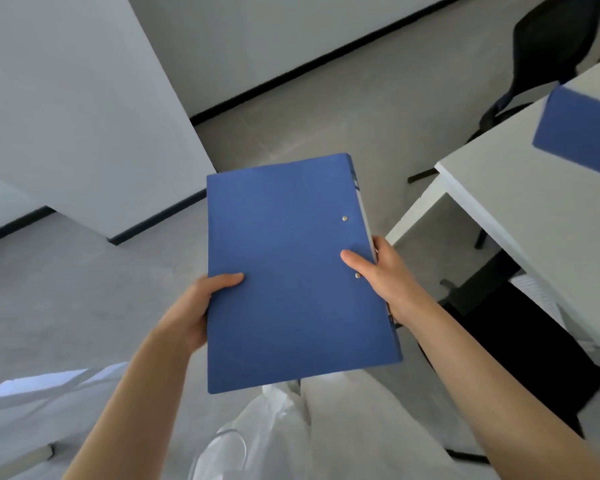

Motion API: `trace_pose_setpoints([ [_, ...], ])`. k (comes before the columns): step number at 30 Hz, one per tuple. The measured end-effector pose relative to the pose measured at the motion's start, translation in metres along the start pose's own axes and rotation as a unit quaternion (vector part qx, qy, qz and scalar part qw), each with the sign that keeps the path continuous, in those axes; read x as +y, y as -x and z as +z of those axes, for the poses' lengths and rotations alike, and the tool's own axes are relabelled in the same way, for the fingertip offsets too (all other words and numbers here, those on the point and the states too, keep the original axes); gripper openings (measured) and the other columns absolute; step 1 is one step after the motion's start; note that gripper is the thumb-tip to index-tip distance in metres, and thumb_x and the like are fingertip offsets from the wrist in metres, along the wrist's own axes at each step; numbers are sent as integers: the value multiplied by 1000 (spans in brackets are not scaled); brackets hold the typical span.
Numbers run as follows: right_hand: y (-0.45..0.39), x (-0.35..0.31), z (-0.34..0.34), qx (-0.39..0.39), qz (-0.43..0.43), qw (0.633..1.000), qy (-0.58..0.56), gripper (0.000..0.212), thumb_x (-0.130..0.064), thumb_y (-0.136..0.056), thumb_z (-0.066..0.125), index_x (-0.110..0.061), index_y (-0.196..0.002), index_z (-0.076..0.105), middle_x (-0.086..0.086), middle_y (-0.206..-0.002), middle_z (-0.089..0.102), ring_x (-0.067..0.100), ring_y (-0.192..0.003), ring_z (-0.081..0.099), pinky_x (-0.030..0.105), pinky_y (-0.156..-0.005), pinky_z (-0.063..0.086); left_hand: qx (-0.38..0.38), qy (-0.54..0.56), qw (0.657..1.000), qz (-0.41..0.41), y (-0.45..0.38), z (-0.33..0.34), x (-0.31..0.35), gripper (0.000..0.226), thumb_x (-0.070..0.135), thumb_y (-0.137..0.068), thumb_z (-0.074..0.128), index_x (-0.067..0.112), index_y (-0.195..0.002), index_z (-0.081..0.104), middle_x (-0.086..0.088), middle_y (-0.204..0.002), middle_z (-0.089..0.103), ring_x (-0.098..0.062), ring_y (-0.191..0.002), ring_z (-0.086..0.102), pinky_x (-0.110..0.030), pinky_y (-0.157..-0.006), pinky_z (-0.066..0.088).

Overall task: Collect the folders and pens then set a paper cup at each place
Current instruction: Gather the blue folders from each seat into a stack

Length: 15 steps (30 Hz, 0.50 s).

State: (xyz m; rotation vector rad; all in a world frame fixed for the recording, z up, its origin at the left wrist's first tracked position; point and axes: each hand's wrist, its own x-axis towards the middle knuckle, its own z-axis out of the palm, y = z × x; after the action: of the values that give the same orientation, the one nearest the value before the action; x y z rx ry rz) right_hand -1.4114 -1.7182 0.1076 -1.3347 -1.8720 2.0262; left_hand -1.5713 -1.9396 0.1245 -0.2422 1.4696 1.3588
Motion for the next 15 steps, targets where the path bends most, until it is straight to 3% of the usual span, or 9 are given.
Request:
trace_pose_setpoints([
  [3,-33,-15,-6,34,11,999,-24,37,-31,-85,70,-18,-116,54,-2,-109,68,18,-92,69,37,-80,57,-3,-10,1000,-14,-41,14,37,37,25,-84,66,10,-118,64,-11,-109,73,-30,-91,72,-40,-72,59],
  [7,-87,-41,-24,60,23,995,-76,43,-28,-85,72,-15,-121,53,-1,-112,68,18,-94,70,36,-77,58,-22,-28,999,-21,-100,39,88,40,25,-81,69,9,-118,64,-12,-107,74,-30,-87,73,-39,-65,60],
  [11,-147,-76,-51,71,37,989,-120,47,-27,-82,75,-13,-122,54,3,-113,70,22,-95,72,48,-86,58,-42,-45,998,-29,-155,68,145,51,25,-71,77,10,-119,65,-13,-112,72,-30,-91,72,-39,-68,59],
  [15,-201,-115,-70,79,46,982,-165,47,-23,-83,75,-13,-123,52,3,-110,71,22,-89,73,43,-78,59,-64,-60,996,-16,-203,92,204,53,27,-71,75,12,-120,64,-12,-116,71,-30,-95,71,-40,-72,59],
])
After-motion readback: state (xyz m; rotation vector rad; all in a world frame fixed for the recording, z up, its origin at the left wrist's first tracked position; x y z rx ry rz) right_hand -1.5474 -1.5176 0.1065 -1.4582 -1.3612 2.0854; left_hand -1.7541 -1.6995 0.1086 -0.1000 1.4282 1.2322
